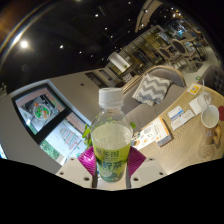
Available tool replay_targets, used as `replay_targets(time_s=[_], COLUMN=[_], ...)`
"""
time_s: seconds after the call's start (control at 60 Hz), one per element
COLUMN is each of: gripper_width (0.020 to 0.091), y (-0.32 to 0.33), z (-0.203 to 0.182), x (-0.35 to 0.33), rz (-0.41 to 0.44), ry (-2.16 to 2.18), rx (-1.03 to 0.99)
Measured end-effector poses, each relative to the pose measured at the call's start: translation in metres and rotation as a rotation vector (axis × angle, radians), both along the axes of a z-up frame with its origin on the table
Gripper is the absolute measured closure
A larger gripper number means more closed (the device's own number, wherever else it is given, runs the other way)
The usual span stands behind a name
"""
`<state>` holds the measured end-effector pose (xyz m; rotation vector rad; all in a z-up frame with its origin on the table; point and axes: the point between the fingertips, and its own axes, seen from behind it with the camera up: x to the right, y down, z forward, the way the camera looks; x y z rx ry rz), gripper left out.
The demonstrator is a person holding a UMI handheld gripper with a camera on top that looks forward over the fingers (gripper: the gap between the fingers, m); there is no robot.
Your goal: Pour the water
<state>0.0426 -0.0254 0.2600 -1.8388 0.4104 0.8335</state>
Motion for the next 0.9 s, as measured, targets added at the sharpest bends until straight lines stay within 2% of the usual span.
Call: replay_targets(time_s=[0.1, 0.317, 0.517, 0.567, 0.733, 0.9], gripper_width=[0.0734, 0.0731, 0.0732, 0.0733, 0.0734, 0.0729], y=[0.004, 0.025, 0.02, 0.029, 0.028, 0.024], z=[0.009, -0.027, -0.047, -0.058, -0.067, -0.046], x=[0.043, 0.116, 0.151, 0.151, 0.15, 0.165], rz=[-0.011, -0.097, -0.148, -0.168, -0.158, -0.108], ry=[0.244, 0.729, 1.096, 1.126, 1.089, 0.754], rx=[-0.04, -0.17, -0.246, -0.263, -0.295, -0.23])
